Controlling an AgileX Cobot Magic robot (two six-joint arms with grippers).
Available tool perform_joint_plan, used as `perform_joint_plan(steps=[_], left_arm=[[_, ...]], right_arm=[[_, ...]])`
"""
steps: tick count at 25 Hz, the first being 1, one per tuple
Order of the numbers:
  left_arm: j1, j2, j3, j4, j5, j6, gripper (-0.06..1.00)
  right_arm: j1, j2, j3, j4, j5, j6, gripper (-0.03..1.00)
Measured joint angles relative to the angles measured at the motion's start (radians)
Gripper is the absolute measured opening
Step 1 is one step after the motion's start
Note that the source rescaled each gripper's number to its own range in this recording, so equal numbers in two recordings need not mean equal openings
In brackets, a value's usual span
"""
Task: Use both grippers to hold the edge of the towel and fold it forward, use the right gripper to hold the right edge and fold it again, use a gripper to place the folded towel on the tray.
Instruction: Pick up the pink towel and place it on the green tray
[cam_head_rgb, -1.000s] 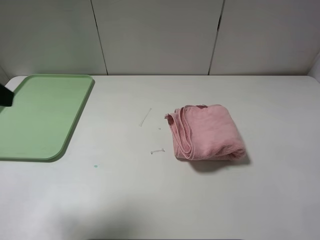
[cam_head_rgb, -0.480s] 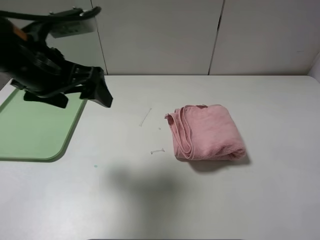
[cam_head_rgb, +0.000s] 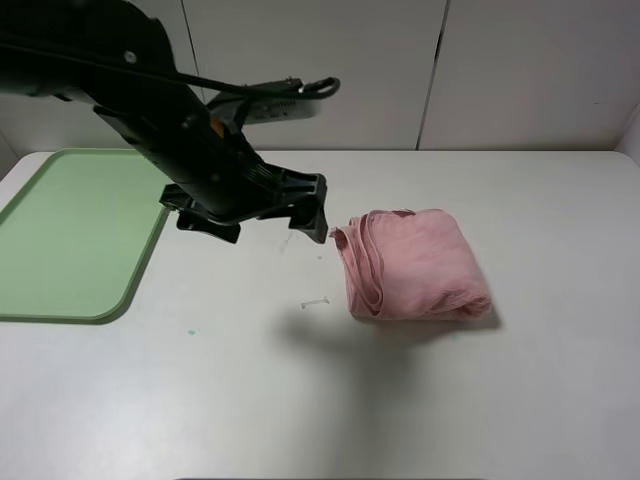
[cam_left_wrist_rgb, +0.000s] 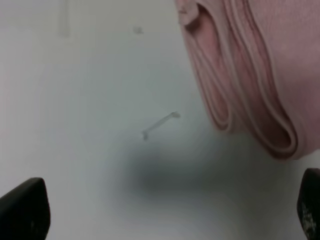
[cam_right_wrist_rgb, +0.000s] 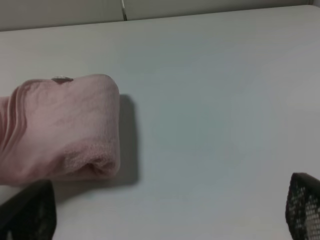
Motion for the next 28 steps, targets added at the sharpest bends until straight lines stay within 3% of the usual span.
perform_joint_plan(steps=[17, 28], left_arm=[[-0.076, 0.389, -0.333, -0.004, -0.07, -0.079, 1.0], [-0.093, 0.491, -0.376, -0.004, -0.087, -0.139, 1.0]], right_arm=[[0.0, 0.0, 0.0, 0.001, 0.0, 0.0, 1.0], [0.0, 0.0, 0.0, 0.001, 0.0, 0.0, 1.0]])
